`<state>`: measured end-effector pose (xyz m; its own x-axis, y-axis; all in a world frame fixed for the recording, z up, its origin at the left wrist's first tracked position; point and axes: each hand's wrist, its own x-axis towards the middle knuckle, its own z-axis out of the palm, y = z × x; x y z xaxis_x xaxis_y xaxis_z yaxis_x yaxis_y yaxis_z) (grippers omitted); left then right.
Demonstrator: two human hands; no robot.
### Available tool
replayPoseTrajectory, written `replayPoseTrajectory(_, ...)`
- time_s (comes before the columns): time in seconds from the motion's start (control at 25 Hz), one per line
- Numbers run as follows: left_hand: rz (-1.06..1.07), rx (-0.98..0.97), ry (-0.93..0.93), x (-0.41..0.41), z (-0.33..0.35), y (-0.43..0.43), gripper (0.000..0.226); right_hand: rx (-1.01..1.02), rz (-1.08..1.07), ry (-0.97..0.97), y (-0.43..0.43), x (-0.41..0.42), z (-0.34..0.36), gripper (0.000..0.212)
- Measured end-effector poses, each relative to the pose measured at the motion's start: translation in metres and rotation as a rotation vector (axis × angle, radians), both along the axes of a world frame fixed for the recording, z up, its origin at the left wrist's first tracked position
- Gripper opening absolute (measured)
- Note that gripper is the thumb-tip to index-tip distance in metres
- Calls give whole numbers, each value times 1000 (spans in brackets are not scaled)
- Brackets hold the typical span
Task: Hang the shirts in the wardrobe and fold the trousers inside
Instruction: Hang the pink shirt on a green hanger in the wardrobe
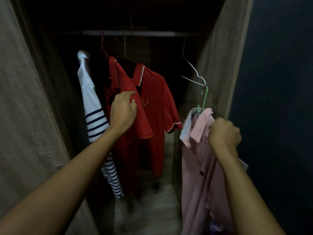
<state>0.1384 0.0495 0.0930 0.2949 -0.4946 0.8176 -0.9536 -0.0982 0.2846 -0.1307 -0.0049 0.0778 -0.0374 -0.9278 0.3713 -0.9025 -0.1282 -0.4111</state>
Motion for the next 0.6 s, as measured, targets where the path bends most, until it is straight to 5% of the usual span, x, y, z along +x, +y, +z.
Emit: replayPoseTrajectory(0.6, 608, -247, -171, 71, 62, 77, 69, -390, 268, -58, -45, 67, 89, 22)
